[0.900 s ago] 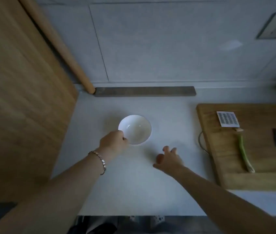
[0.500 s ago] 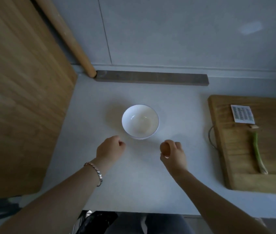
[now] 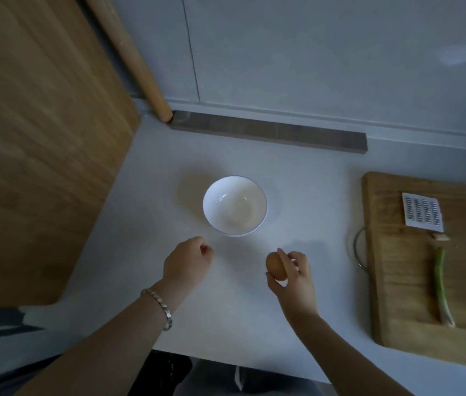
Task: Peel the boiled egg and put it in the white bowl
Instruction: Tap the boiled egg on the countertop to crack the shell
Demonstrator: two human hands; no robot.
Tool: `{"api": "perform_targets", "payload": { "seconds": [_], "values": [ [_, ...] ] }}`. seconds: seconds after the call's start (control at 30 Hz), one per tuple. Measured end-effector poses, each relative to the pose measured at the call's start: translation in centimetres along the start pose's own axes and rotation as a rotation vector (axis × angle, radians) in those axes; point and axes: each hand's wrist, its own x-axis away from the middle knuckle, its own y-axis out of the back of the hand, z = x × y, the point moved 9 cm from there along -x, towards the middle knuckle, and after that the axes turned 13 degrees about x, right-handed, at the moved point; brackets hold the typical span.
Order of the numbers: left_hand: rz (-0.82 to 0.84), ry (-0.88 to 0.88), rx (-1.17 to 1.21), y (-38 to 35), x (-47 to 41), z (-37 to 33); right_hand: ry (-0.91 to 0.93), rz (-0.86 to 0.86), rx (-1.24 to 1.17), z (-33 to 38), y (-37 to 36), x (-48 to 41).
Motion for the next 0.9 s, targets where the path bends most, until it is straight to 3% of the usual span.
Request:
{"api": "perform_targets", "payload": {
  "seconds": [0.13, 0.37, 0.6, 0.7, 0.8, 0.9],
  "values": [
    [-0.006, 0.033, 0.011, -0.3, 0.6, 0.4, -0.010, 0.149, 0.081, -1.0, -0.7, -0.3],
    [0.005, 0.021, 0.008, -0.6, 1.4, 0.1, 0.024, 0.090, 0.016, -1.1, 1.1, -0.9],
    [0.001, 0.014, -0.013, -0.5, 2.1, 0.4, -0.055, 0.137, 0.227, -2.2, 0.7, -1.8],
    [0.006, 0.011, -0.017, -0.4, 2.2, 0.7, -0.097, 0.114, 0.093, -2.4, 1.1, -1.5],
    [0.016, 0.017, -0.027, -0.4, 2.4, 1.1, -0.008, 0.019, -0.014, -1.6, 1.5, 0.0],
    [0.019, 0.024, -0.027, -0.5, 2.6, 1.5, -0.018, 0.126, 0.038, -1.8, -0.1, 0.8]
  ]
}}
